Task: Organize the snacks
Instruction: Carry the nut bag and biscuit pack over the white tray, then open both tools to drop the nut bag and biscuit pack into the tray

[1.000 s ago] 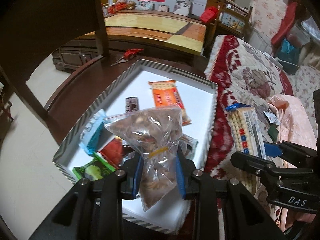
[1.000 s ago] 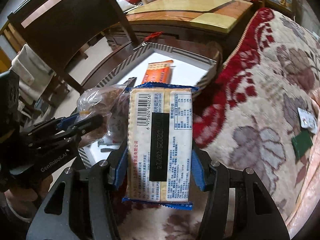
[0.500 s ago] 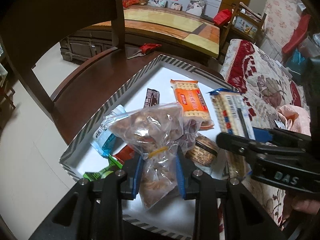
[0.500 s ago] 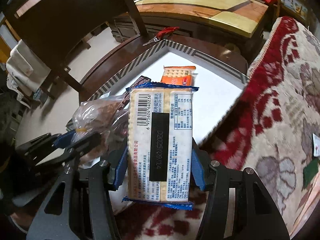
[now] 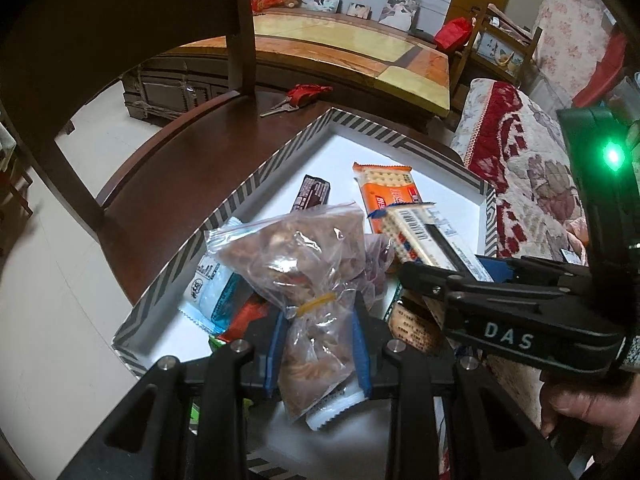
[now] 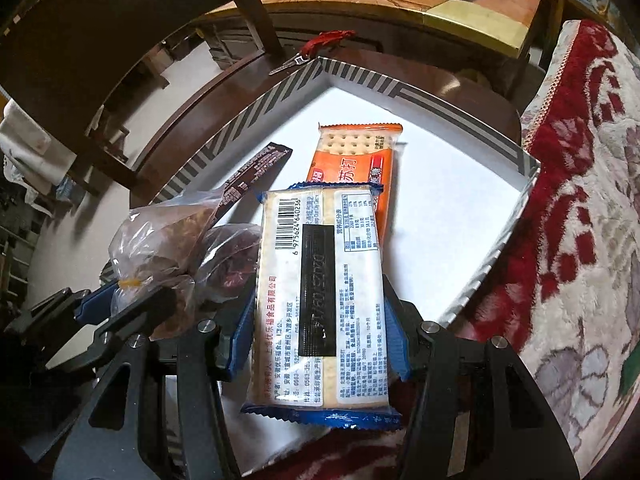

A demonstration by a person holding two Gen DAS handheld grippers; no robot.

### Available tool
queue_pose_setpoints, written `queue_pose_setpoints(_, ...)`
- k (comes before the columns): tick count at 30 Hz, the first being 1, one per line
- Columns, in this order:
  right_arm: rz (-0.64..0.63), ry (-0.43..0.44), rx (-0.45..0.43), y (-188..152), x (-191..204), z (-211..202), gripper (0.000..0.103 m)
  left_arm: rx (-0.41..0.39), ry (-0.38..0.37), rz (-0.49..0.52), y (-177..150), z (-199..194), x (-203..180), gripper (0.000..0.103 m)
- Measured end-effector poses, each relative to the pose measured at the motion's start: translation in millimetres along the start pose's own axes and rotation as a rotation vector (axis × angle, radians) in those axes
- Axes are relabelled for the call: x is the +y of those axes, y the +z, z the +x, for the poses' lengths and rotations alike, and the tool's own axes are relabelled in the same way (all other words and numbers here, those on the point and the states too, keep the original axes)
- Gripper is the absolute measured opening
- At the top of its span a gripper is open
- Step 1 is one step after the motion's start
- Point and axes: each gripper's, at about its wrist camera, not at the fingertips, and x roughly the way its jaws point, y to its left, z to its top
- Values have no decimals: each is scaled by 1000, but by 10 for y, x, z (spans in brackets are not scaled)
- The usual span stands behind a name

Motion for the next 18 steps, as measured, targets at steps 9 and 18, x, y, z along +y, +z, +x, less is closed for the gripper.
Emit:
queue_pose_setpoints(9,99,72,-9,-34,-107,-16,59,-2,31,1,-13,3,-36,46)
queue_pose_setpoints(18,118,122,-99,-199,-157,-424,59,-48,5,17,-43,-225,-153,80)
